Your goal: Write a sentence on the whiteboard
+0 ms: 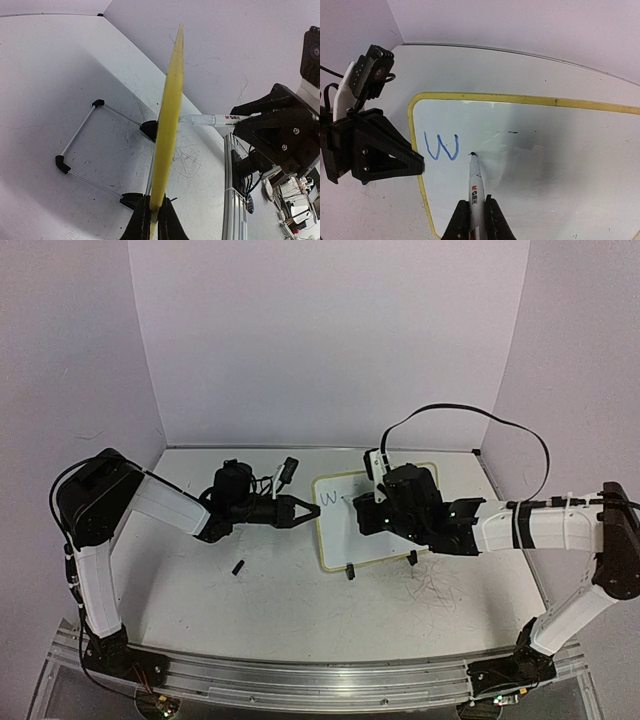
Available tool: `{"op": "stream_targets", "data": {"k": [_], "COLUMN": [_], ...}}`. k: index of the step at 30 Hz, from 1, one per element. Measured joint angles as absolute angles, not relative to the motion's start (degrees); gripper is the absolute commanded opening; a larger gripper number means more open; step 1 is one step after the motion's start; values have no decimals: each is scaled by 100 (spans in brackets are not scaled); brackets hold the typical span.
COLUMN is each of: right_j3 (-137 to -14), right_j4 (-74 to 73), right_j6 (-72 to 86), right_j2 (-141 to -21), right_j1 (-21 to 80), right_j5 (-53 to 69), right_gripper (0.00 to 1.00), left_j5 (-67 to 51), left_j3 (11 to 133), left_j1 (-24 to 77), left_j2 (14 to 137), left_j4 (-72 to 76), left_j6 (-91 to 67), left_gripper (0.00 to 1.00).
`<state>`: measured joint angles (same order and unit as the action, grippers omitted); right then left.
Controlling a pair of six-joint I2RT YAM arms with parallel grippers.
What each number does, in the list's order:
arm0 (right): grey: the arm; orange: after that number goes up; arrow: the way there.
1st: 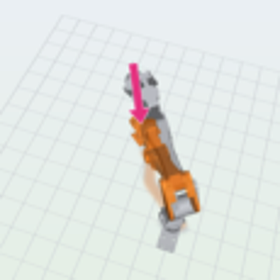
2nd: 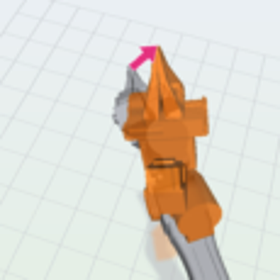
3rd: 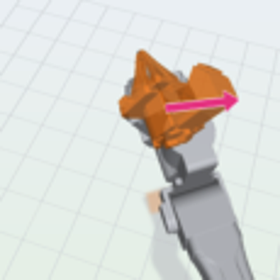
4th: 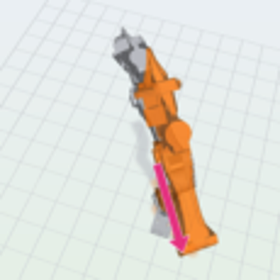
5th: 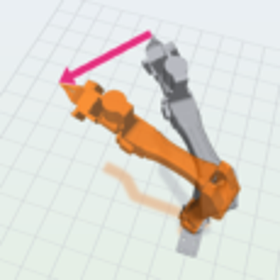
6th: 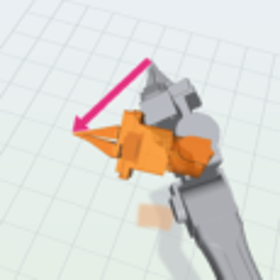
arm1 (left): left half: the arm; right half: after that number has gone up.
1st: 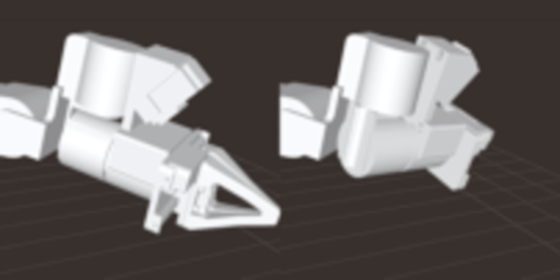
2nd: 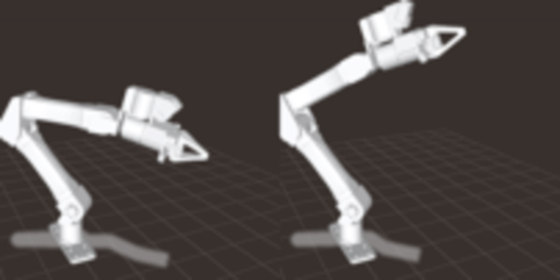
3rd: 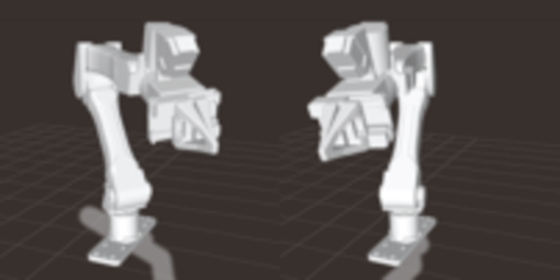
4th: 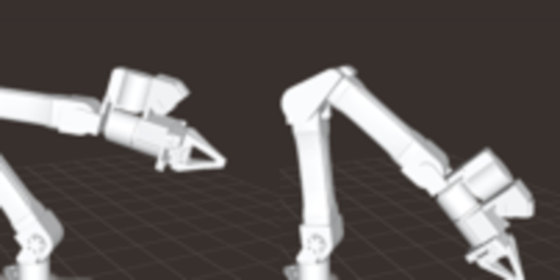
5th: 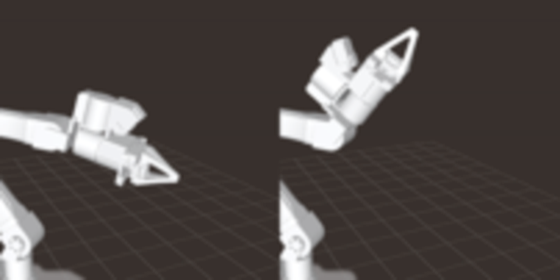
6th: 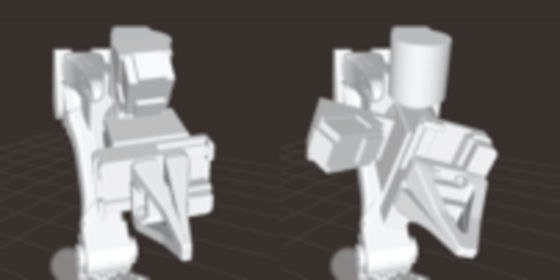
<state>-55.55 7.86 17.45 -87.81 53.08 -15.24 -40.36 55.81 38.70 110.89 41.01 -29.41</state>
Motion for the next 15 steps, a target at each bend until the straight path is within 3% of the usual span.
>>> {"op": "stream_targets", "data": {"k": [15], "right_j3": [-5677], "right_j4": [794], "right_j6": [1717], "right_j2": [-8866], "right_j1": [5308], "right_j5": [-1498], "right_gripper": [0], "left_j5": [-4028], "left_j3": [5581], "left_j1": [3870], "left_j2": [11089], "left_j4": [4097], "left_j6": [-2940], "left_gripper": [0]}}
